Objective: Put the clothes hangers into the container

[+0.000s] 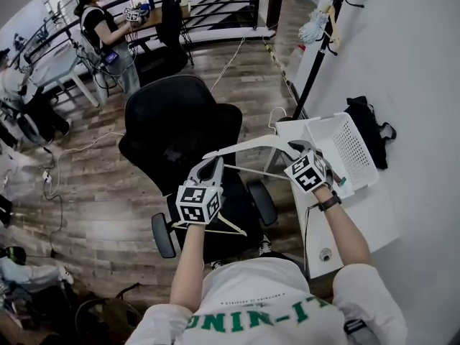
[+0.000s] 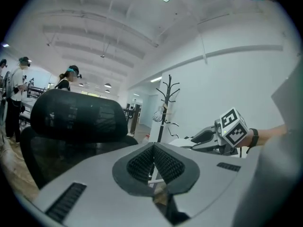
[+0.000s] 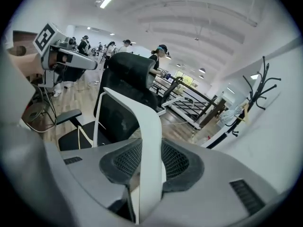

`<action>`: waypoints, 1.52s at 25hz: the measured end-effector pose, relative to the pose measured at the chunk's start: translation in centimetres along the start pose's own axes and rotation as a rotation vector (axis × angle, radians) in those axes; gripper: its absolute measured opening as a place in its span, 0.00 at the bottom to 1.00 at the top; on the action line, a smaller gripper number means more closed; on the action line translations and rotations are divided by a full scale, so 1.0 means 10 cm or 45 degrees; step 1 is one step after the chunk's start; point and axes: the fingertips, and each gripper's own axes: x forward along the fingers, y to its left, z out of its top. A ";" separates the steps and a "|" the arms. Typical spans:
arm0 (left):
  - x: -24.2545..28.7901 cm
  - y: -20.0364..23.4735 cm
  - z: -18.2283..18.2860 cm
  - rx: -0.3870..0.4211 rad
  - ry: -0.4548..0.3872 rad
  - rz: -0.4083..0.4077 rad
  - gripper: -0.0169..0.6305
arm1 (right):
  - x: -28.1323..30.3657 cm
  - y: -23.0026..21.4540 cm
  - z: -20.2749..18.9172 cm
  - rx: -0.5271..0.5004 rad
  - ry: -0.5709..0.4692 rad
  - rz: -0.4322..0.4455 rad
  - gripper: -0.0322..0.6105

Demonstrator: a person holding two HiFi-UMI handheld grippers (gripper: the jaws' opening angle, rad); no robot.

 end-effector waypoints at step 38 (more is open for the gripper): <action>1.94 -2.70 0.16 0.200 0.073 -0.693 0.05 | -1.21 -2.35 -2.83 0.313 0.627 -0.557 0.27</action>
